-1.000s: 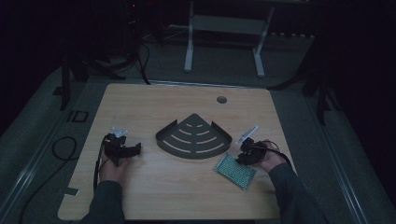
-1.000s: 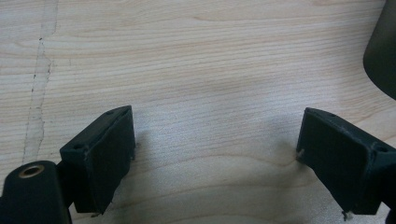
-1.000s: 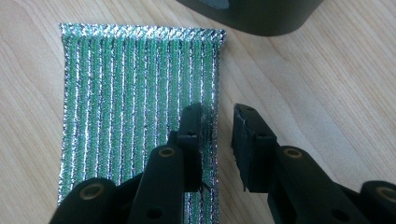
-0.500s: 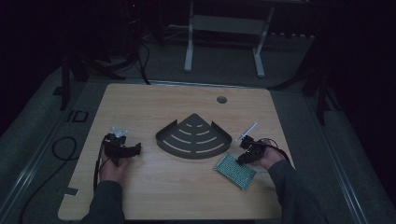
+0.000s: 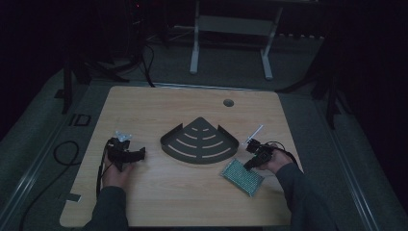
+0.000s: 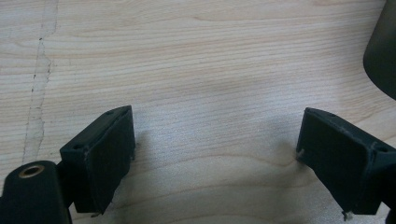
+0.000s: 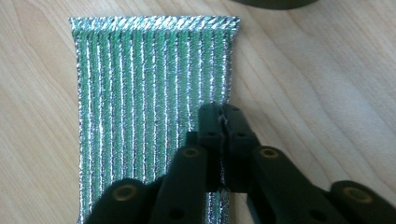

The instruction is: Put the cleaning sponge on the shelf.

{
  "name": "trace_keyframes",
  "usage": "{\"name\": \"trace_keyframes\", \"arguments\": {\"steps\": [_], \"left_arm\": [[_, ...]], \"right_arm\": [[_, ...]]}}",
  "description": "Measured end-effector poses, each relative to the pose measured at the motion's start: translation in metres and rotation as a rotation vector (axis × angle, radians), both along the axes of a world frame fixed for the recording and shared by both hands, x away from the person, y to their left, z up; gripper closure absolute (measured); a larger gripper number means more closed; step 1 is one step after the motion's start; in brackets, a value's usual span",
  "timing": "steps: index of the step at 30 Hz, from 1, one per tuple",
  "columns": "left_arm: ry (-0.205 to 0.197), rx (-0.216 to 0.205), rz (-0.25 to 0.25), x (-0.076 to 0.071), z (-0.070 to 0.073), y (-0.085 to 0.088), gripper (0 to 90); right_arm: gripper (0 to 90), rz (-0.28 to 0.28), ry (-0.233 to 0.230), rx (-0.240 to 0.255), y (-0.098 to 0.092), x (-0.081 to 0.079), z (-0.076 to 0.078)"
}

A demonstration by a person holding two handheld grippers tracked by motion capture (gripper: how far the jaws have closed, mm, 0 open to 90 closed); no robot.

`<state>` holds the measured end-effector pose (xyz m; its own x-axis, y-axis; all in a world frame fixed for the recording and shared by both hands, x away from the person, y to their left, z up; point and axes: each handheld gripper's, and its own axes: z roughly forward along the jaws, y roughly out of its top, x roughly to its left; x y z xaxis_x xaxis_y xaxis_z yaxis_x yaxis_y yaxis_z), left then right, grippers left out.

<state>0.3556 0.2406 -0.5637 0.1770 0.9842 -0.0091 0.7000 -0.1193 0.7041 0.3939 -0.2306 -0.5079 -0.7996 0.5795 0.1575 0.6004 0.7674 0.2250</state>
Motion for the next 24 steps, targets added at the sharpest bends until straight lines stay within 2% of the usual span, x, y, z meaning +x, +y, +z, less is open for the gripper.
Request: {"name": "trace_keyframes", "arguments": {"steps": [6,20,24], "left_arm": [[0.0,0.0,0.0,0.0,0.0,0.0,11.9],[0.001,0.001,0.0,0.0,0.0,0.0,11.9],[0.0,0.0,0.0,0.0,0.0,0.0,11.9]], "right_arm": [[89.5,-0.001,-0.032,-0.024,0.002,-0.003,0.003],[89.7,0.005,-0.075,-0.008,-0.002,-0.006,0.028],[89.7,0.0,-0.074,-0.01,-0.004,-0.006,0.032]]}}
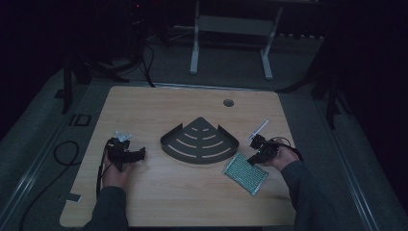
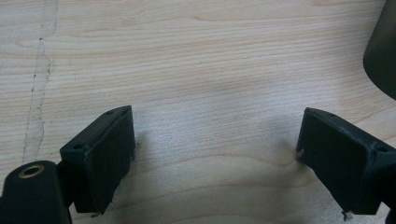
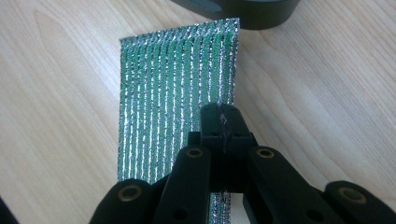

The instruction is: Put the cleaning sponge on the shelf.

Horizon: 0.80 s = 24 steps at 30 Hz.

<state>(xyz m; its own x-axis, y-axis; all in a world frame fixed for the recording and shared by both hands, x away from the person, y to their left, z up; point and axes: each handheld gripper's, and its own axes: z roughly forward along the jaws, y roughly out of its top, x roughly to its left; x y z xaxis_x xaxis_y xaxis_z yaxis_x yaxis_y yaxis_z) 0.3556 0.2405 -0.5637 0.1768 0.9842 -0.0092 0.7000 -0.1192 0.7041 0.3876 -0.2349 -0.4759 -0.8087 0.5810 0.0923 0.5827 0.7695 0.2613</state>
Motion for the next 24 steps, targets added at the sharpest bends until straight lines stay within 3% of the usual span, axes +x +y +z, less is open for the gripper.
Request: {"name": "trace_keyframes", "arguments": {"steps": [24], "left_arm": [[0.0,0.001,0.0,0.0,0.0,0.0,11.9]], "right_arm": [[89.9,-0.004,-0.038,-0.017,-0.006,0.004,0.024]]}}
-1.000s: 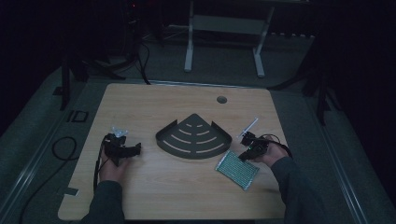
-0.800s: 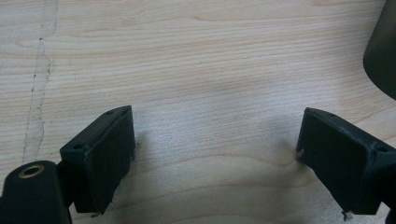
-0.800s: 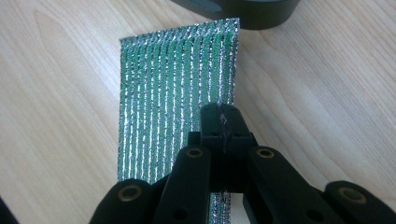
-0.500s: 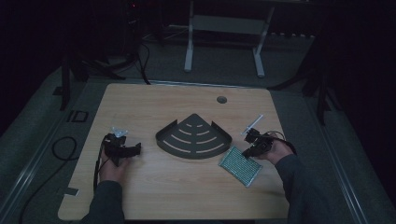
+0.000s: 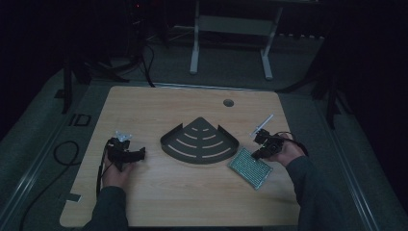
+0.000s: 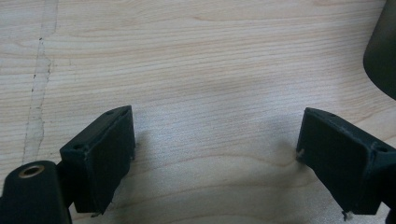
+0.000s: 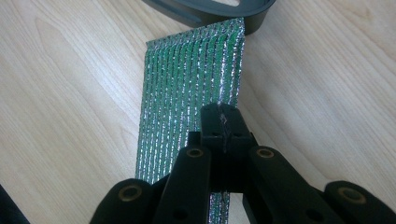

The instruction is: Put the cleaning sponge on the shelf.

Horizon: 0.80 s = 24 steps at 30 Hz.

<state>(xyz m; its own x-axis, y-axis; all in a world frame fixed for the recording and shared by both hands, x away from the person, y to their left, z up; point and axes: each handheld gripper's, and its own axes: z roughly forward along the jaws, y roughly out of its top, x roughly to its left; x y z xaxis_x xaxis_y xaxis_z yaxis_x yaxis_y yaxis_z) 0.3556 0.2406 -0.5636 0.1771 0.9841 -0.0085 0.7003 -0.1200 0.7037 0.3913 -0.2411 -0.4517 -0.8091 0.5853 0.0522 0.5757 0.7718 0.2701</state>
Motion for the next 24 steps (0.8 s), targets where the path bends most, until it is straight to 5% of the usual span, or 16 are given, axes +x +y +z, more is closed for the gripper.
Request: {"name": "trace_keyframes", "arguments": {"steps": [24], "left_arm": [[-0.001,0.0,0.001,0.0,0.0,0.0,11.9]], "right_arm": [[89.8,0.001,-0.031,0.06,-0.003,0.008,0.026]]}}
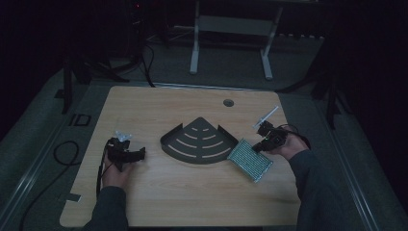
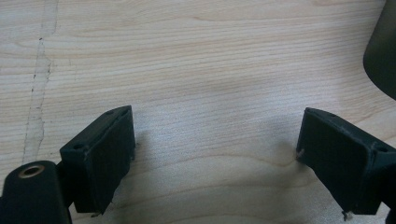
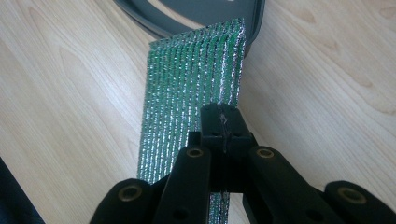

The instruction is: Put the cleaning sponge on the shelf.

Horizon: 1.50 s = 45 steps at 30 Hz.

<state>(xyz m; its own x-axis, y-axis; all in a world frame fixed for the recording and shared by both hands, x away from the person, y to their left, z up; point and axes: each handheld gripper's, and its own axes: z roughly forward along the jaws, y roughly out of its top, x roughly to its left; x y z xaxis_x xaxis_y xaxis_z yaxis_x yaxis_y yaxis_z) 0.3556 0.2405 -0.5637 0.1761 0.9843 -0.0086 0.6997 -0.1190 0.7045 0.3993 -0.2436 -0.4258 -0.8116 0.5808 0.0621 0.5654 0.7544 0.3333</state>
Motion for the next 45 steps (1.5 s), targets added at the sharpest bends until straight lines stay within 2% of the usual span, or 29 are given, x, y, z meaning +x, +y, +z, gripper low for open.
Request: {"name": "trace_keyframes", "arguments": {"steps": [31,36,45], "left_arm": [[-0.001,-0.003,0.001,0.0,0.0,0.0,11.9],[0.0,-0.001,-0.001,0.0,0.0,0.0,11.9],[0.0,0.0,-0.001,0.0,0.0,0.0,11.9]], "right_arm": [[89.9,0.003,-0.028,0.034,0.017,0.024,0.023],[89.8,0.0,-0.03,0.02,0.023,0.031,0.022],[89.8,-0.014,-0.037,0.04,0.029,0.041,0.021]]}}
